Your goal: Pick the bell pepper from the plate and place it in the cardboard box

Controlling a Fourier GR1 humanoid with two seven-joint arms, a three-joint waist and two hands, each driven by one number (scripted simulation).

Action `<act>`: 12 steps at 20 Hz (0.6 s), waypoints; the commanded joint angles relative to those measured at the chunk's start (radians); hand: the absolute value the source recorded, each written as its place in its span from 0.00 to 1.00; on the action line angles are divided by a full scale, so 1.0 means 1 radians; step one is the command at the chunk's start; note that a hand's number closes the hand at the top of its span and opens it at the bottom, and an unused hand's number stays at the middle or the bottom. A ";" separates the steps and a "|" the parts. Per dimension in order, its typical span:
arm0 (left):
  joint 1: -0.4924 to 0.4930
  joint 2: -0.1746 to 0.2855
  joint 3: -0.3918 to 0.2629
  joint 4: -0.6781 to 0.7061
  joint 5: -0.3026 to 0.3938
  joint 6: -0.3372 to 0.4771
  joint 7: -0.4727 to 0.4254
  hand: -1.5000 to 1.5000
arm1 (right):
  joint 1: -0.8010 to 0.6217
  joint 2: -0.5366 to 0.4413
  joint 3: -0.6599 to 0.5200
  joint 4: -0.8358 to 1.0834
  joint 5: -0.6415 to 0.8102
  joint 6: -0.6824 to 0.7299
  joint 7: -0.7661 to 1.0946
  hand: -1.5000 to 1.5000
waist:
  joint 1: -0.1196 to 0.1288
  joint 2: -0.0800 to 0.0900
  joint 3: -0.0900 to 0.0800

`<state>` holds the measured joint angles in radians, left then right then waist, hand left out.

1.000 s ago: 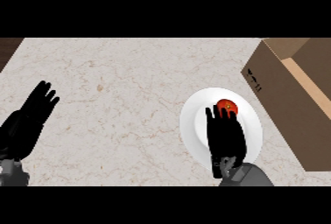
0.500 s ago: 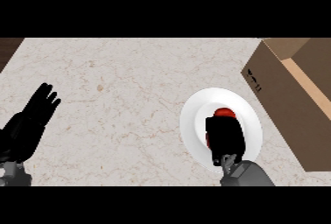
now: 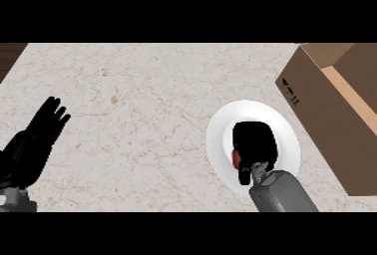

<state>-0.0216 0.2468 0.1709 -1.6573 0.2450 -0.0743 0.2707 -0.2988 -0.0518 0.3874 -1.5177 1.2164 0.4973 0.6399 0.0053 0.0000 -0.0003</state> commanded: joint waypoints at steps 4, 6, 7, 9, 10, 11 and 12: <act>-0.033 0.035 0.034 -0.021 0.039 -0.017 0.055 0.50 | -0.197 0.050 -0.286 0.168 -0.198 -0.025 0.046 1.00 | 0.011 0.003 0.001; 0.044 0.006 0.021 -0.014 0.036 -0.060 -0.016 0.50 | -0.243 0.051 -0.296 0.285 -0.148 -0.088 0.015 1.00 | 0.009 0.002 0.000; -0.045 0.004 0.016 -0.011 -0.004 0.017 0.046 0.50 | -0.285 0.051 -0.275 0.367 -0.117 -0.163 0.026 1.00 | 0.007 0.003 0.001; -0.015 -0.009 0.010 -0.001 -0.015 0.003 0.014 0.50 | -0.334 0.051 -0.293 0.336 -0.099 -0.146 0.048 1.00 | 0.003 0.002 0.000; 0.009 0.013 0.035 -0.018 0.014 -0.031 0.026 0.50 | -0.298 0.051 -0.275 0.288 -0.098 -0.143 0.060 1.00 | 0.001 0.000 0.000; -0.007 0.003 0.041 -0.008 0.033 -0.023 0.025 0.50 | -0.341 0.007 -0.299 0.259 -0.104 -0.126 0.029 1.00 | 0.001 0.000 0.000; -0.033 0.009 0.030 0.026 0.005 -0.022 0.011 0.50 | -0.395 0.013 -0.313 0.229 -0.118 -0.077 0.061 1.00 | -0.002 0.000 0.000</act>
<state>-0.0331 0.2540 0.1961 -1.6599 0.2565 -0.0927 0.2894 -0.5993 -0.0192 0.1097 -1.2589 1.1034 0.3920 0.6801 0.0082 0.0015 0.0002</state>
